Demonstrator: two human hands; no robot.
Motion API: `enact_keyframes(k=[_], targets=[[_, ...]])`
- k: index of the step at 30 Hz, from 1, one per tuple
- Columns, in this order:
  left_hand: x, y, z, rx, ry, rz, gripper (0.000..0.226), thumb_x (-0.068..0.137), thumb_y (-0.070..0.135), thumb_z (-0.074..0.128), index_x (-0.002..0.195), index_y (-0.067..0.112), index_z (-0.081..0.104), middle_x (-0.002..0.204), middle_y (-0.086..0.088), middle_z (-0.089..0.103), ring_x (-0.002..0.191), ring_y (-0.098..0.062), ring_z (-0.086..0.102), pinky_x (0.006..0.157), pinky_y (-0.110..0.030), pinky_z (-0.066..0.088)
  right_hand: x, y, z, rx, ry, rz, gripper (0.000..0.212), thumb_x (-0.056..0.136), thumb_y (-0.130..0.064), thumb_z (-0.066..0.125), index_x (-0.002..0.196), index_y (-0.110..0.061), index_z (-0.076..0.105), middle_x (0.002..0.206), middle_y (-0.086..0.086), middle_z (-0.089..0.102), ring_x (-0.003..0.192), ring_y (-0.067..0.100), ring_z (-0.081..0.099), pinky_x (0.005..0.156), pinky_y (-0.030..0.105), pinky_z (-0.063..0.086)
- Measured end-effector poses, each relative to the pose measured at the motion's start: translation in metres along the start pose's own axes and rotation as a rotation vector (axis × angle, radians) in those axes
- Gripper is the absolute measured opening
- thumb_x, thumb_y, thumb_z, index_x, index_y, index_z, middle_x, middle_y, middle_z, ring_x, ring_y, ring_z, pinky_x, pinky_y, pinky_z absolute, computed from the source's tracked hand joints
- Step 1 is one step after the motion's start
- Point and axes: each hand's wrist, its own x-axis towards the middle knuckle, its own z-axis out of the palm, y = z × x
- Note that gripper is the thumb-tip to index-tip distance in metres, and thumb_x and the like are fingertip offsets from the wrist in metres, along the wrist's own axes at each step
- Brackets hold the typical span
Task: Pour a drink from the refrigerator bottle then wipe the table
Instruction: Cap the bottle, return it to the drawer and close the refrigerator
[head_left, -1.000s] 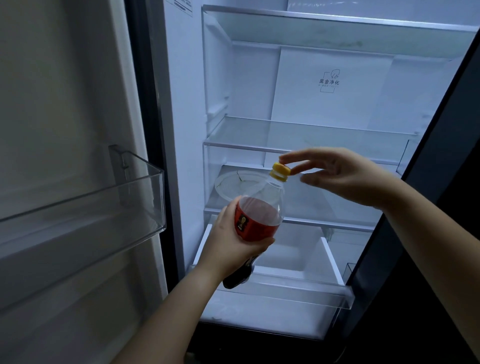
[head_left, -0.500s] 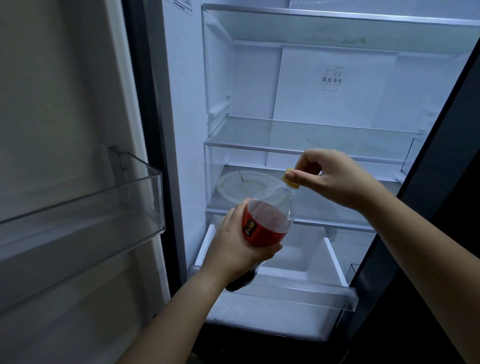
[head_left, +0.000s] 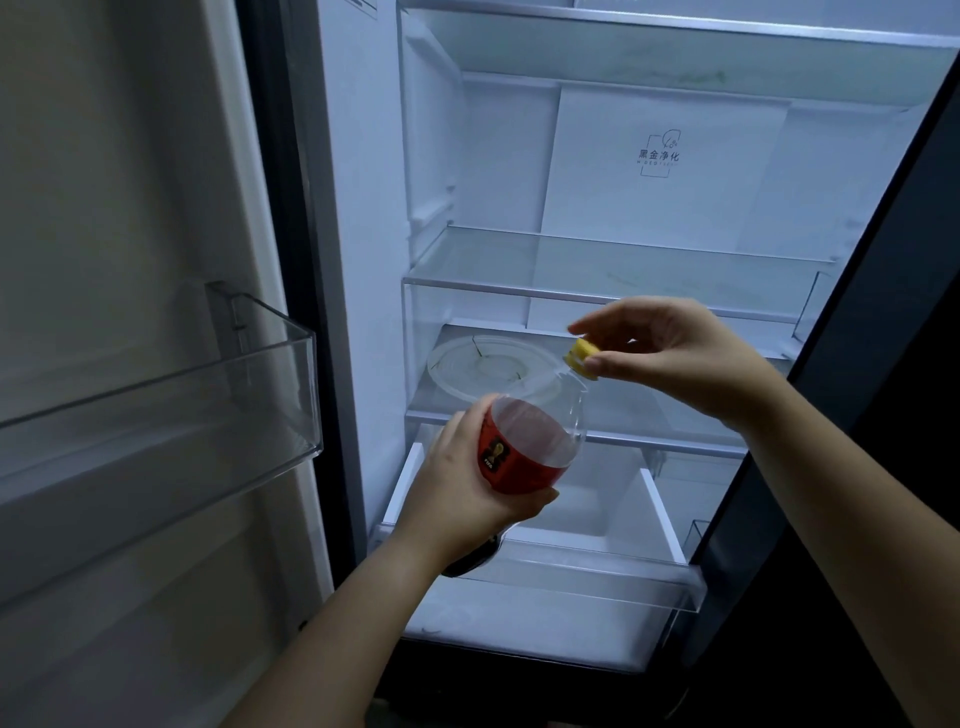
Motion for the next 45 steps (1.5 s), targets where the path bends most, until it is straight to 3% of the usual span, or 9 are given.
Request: enact_keyframes(k=[5, 8, 11, 15, 22, 27, 31, 35, 45], targets=[[-0.003, 0.003, 0.001, 0.019, 0.004, 0.004, 0.092, 0.046, 0.060, 0.078, 0.126, 0.053, 0.033, 0.117, 0.031, 0.045, 0.111, 0.001, 0.044, 0.089, -0.027, 0.047, 0.002, 0.003, 0.017, -0.259, 0.185, -0.003, 0.050, 0.066, -0.058, 0.065, 0.079, -0.009, 0.063, 0.064, -0.015, 0.069, 0.055, -0.006, 0.057, 0.053, 0.008, 0.040], [-0.004, 0.003, 0.000, 0.026, -0.009, 0.020, 0.089, 0.049, 0.058, 0.079, 0.126, 0.052, 0.034, 0.116, 0.030, 0.045, 0.111, 0.002, 0.043, 0.087, -0.025, 0.046, -0.001, 0.006, 0.016, -0.352, 0.173, 0.011, 0.054, 0.077, -0.067, 0.054, 0.099, -0.019, 0.063, 0.084, -0.016, 0.068, 0.073, -0.007, 0.060, 0.065, 0.012, 0.044], [-0.006, 0.004, 0.000, 0.073, -0.019, 0.049, 0.088, 0.051, 0.061, 0.077, 0.125, 0.053, 0.031, 0.113, 0.036, 0.041, 0.106, 0.006, 0.040, 0.081, -0.013, 0.039, -0.006, 0.007, 0.007, -0.024, 0.043, -0.011, 0.043, 0.090, -0.039, 0.046, 0.127, -0.018, 0.053, 0.125, -0.004, 0.061, 0.112, 0.007, 0.060, 0.093, 0.025, 0.049], [-0.007, 0.004, -0.001, 0.069, 0.015, 0.038, 0.088, 0.050, 0.061, 0.076, 0.126, 0.051, 0.032, 0.112, 0.031, 0.043, 0.108, 0.000, 0.043, 0.084, -0.019, 0.044, -0.014, 0.009, -0.009, 0.125, -0.151, -0.060, 0.037, 0.088, -0.010, 0.060, 0.125, -0.007, 0.056, 0.126, 0.005, 0.064, 0.117, 0.019, 0.060, 0.094, 0.025, 0.048], [-0.006, 0.006, 0.001, 0.086, -0.004, 0.032, 0.089, 0.050, 0.060, 0.076, 0.127, 0.050, 0.033, 0.114, 0.029, 0.043, 0.108, 0.002, 0.042, 0.082, -0.014, 0.038, -0.016, 0.006, -0.004, -0.040, -0.001, -0.042, 0.032, 0.072, -0.030, 0.070, 0.102, -0.022, 0.070, 0.095, -0.005, 0.075, 0.091, 0.010, 0.070, 0.081, 0.016, 0.052], [-0.005, 0.007, 0.004, 0.095, -0.007, 0.015, 0.090, 0.049, 0.059, 0.077, 0.127, 0.050, 0.032, 0.111, 0.033, 0.041, 0.106, 0.006, 0.038, 0.079, -0.008, 0.032, -0.016, 0.011, 0.010, -0.459, 0.254, -0.025, 0.030, 0.076, -0.052, 0.067, 0.076, -0.022, 0.066, 0.060, -0.026, 0.064, 0.052, -0.007, 0.055, 0.049, 0.007, 0.037], [-0.005, 0.006, 0.004, 0.089, 0.002, 0.029, 0.091, 0.049, 0.060, 0.076, 0.128, 0.048, 0.033, 0.115, 0.029, 0.043, 0.110, 0.002, 0.041, 0.085, -0.017, 0.039, -0.019, 0.010, 0.008, -0.363, 0.196, -0.053, 0.041, 0.078, -0.058, 0.054, 0.097, -0.023, 0.064, 0.077, -0.017, 0.066, 0.070, -0.006, 0.060, 0.063, 0.010, 0.046], [-0.005, 0.005, 0.002, 0.075, 0.003, 0.022, 0.090, 0.050, 0.060, 0.077, 0.127, 0.051, 0.032, 0.117, 0.029, 0.045, 0.111, 0.000, 0.044, 0.089, -0.026, 0.045, -0.023, 0.009, -0.009, -0.287, -0.054, -0.151, 0.033, 0.090, -0.031, 0.054, 0.122, -0.024, 0.060, 0.110, -0.010, 0.062, 0.105, 0.012, 0.061, 0.087, 0.023, 0.050], [-0.007, 0.002, 0.000, 0.049, 0.013, 0.018, 0.090, 0.049, 0.059, 0.079, 0.126, 0.054, 0.032, 0.117, 0.031, 0.045, 0.110, 0.004, 0.044, 0.085, -0.021, 0.045, -0.013, 0.010, 0.000, -0.507, 0.008, -0.204, 0.026, 0.088, -0.031, 0.054, 0.109, -0.018, 0.062, 0.098, -0.004, 0.058, 0.089, 0.010, 0.060, 0.083, 0.023, 0.050]])
